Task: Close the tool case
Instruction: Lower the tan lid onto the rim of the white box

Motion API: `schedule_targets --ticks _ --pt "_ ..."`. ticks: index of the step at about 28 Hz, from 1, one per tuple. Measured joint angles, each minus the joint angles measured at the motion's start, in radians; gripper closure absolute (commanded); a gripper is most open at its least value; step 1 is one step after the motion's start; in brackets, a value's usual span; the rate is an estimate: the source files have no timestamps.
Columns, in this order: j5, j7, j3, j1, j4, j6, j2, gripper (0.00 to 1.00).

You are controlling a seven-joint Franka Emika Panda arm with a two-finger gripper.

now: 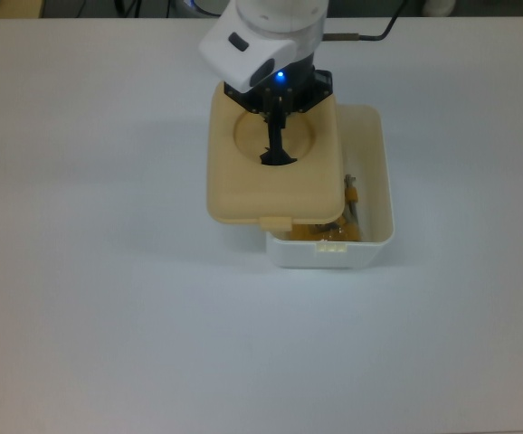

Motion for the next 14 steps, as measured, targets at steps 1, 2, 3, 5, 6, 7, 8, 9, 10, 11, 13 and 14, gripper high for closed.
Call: schedule_targets --ticks 1,2,3,5,6,7,8,9,10,11,13,14 --pt "0.0 0.002 0.0 0.005 0.0 0.0 0.0 1.0" --pt "0.0 0.003 0.0 0.009 0.0 0.001 0.0 1.0" --pt "0.0 0.004 0.0 0.016 0.0 0.002 0.001 1.0" --pt "0.0 0.005 0.0 0.025 0.0 0.003 0.001 1.0" --pt "0.0 0.005 0.0 0.029 0.0 0.003 0.002 1.0" --pt "0.0 0.006 0.0 0.034 0.0 0.005 0.003 1.0" --pt "0.0 0.009 0.0 0.04 0.0 0.008 0.006 1.0" --pt "0.0 0.012 0.0 0.044 0.0 0.011 0.007 1.0" --pt "0.0 0.016 0.0 0.048 0.0 0.015 0.009 1.0" --pt "0.0 0.022 0.0 0.051 0.0 0.02 0.011 1.0" --pt "0.0 0.029 0.0 0.058 0.0 0.033 0.017 1.0" --pt "0.0 0.031 0.0 0.061 0.0 0.036 0.019 1.0"
